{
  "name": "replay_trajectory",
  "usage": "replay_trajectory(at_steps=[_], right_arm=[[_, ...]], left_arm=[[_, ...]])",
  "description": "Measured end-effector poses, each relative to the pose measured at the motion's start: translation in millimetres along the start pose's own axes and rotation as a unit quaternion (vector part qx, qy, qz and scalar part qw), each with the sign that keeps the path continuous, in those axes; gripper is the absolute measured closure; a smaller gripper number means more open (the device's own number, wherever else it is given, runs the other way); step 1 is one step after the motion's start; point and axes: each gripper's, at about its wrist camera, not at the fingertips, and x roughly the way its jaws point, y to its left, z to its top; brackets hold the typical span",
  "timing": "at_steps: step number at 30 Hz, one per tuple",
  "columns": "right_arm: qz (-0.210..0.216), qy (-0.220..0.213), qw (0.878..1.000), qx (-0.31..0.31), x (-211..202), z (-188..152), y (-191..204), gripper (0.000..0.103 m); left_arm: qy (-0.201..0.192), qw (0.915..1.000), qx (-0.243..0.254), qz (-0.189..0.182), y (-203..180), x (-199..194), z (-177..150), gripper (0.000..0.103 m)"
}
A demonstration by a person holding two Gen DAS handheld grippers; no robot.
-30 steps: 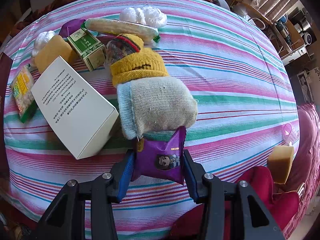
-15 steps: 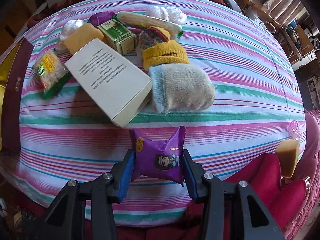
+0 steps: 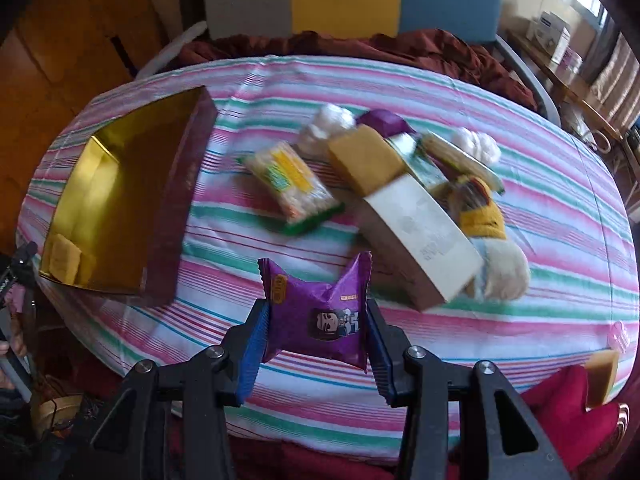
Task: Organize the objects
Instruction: 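Carry the purple candy into the gold tray and open the right tool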
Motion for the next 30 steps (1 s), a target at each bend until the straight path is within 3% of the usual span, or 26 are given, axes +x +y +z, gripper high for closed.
replay_trajectory(at_steps=[8,13,17,23,30], right_arm=[[0.091,-0.049,0.991,-0.09,24.0,40.1,116.3,0.057],[0.137,-0.016,0.985,-0.106,69.0,51.4,172.6,0.056],[0.148,0.014,0.981,-0.126,99.7,48.1,210.3,0.055],[0.155,0.044,0.977,-0.142,126.5,36.5,231.6,0.052],[0.159,0.04,0.978,-0.13,125.7,31.8,226.0,0.051]], left_arm=[[-0.012,0.9998,-0.016,0.007,7.7,-6.6,5.8,0.013],[-0.007,0.9992,-0.038,0.014,19.0,-3.4,6.4,0.013],[-0.004,0.9989,-0.043,0.017,23.4,-0.1,5.1,0.013],[0.004,0.9985,-0.05,0.019,27.3,5.3,3.0,0.013],[0.004,0.9989,-0.043,0.02,23.4,6.8,0.9,0.013]])
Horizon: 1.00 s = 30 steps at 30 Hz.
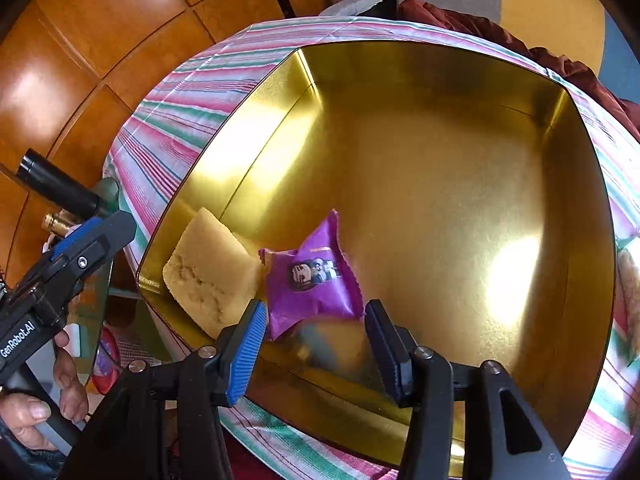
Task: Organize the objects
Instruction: 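Carry the purple candy into the gold tray and open the right tool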
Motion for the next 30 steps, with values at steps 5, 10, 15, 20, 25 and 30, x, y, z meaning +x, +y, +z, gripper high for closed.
replay_trajectory(at_steps=[5,10,15,20,25,30], right_arm=[[0.002,-0.026,1.0,0.01,-19.9,-6.2,-5.4,0.044],[-0.01,-0.056,0.998,0.016,-40.7,-9.9,-12.9,0.036],[-0.02,-0.082,0.996,0.039,-65.1,-18.1,-30.8,0.03],[-0.039,-0.106,0.991,0.069,-88.6,-26.8,-61.5,0.029],[-0.081,-0.113,0.985,0.103,-113.8,-41.7,-111.6,0.027],[-0.144,-0.113,0.975,0.126,-147.0,-55.4,-175.2,0.021]], left_arm=[[-0.005,0.9999,0.014,-0.001,-8.9,-5.0,-1.1,0.013],[-0.009,0.9992,0.037,-0.011,-24.9,-10.5,-4.8,0.013],[-0.007,0.9983,0.05,-0.029,-38.6,-14.8,-8.5,0.013],[0.002,0.9973,0.062,-0.039,-51.4,-16.8,-11.5,0.013],[0.014,0.9962,0.07,-0.049,-64.0,-15.2,-12.1,0.013],[0.021,0.9927,0.094,-0.072,-86.0,-17.2,-10.7,0.013]])
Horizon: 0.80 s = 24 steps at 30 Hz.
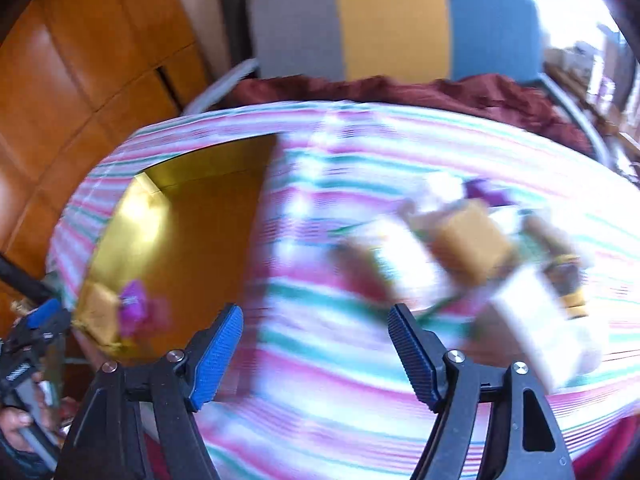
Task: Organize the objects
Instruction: 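Carry the purple candy into the gold tray and open the right tool, then grasp the WEIDAN snack bag with the left tool while the right tool grasps the white box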
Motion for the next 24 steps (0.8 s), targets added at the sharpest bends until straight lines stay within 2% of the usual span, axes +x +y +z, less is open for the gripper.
replay_trajectory(at_steps=[6,10,12,14,16,20,24], right_arm=[[-0.073,0.03,0.997,0.026,3.8,2.8,-82.1,0.017],[-0.086,0.064,0.993,0.048,23.8,-5.5,-117.9,0.017],[-0.071,0.072,0.992,0.07,31.9,-10.4,-129.1,0.017],[-0.074,0.074,0.992,0.073,34.4,-11.9,-131.5,0.026],[-0.08,0.074,0.991,0.072,35.3,-11.8,-132.3,0.049],[-0.087,0.074,0.991,0.076,32.3,-15.0,-134.9,0.052],[-0.086,0.075,0.99,0.086,28.5,-17.2,-139.8,0.052]], left_arm=[[0.01,0.9979,0.031,-0.055,-40.7,3.8,13.5,0.012],[0.017,0.9931,0.063,-0.098,-84.9,6.2,25.7,0.012],[0.018,0.9898,0.083,-0.115,-108.9,7.0,30.9,0.012],[0.025,0.985,0.102,-0.136,-137.7,11.3,36.0,0.012],[0.033,0.9808,0.117,-0.152,-162.0,17.0,39.4,0.012],[0.067,0.9745,0.132,-0.168,-212.6,41.5,45.5,0.016],[0.12,0.9732,0.108,-0.164,-246.1,79.7,49.3,0.024]])
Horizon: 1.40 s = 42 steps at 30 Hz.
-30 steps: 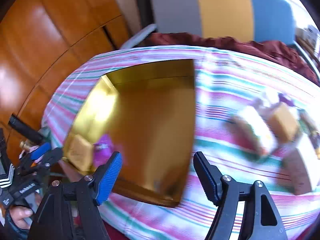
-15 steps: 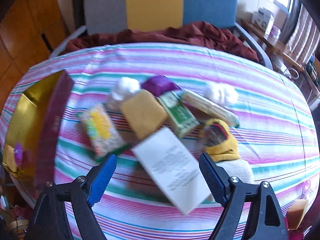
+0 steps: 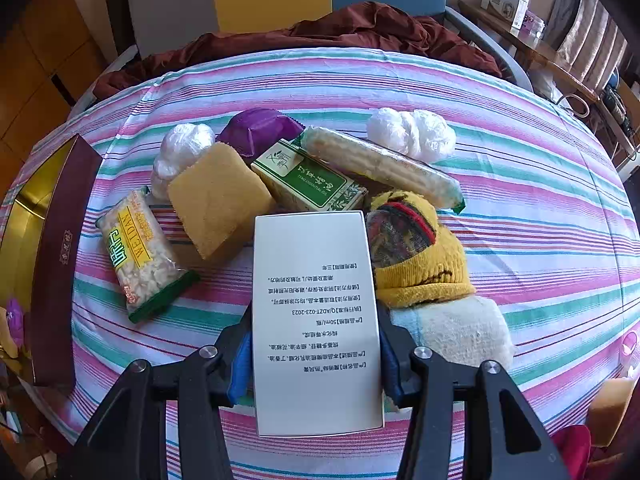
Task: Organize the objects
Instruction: 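Grasp the WEIDAN snack bag with the left tool while the right tool grasps the white box, then lower the WEIDAN snack bag into the gold tray and open the left tool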
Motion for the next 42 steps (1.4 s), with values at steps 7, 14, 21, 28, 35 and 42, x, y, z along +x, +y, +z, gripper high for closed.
replay_trajectory(at_steps=[7,14,21,28,35,42], right_arm=[[0.018,0.003,1.0,0.017,-4.1,-0.1,-10.3,0.051],[0.034,0.0,0.999,0.03,-9.0,0.1,-18.6,0.051],[0.041,-0.001,0.999,0.035,-12.1,1.1,-22.9,0.051],[0.034,0.006,0.999,0.027,-10.0,0.7,-20.7,0.051],[0.02,0.01,1.0,0.01,-7.6,-0.5,-15.1,0.051],[0.014,0.011,1.0,0.003,-6.2,0.8,-12.6,0.051]], left_arm=[[0.063,0.9936,-0.083,0.043,2.2,69.6,25.9,0.027],[0.091,0.9862,-0.116,0.077,4.2,111.4,38.7,0.027],[0.087,0.9881,-0.05,0.117,-10.9,133.1,43.1,0.027],[0.052,0.988,0.039,0.14,-19.5,123.4,18.5,0.039],[0.027,0.9894,0.066,0.126,-24.8,111.0,-1.4,0.06],[0.007,0.9907,0.091,0.1,-39.2,91.2,-36.7,0.061]])
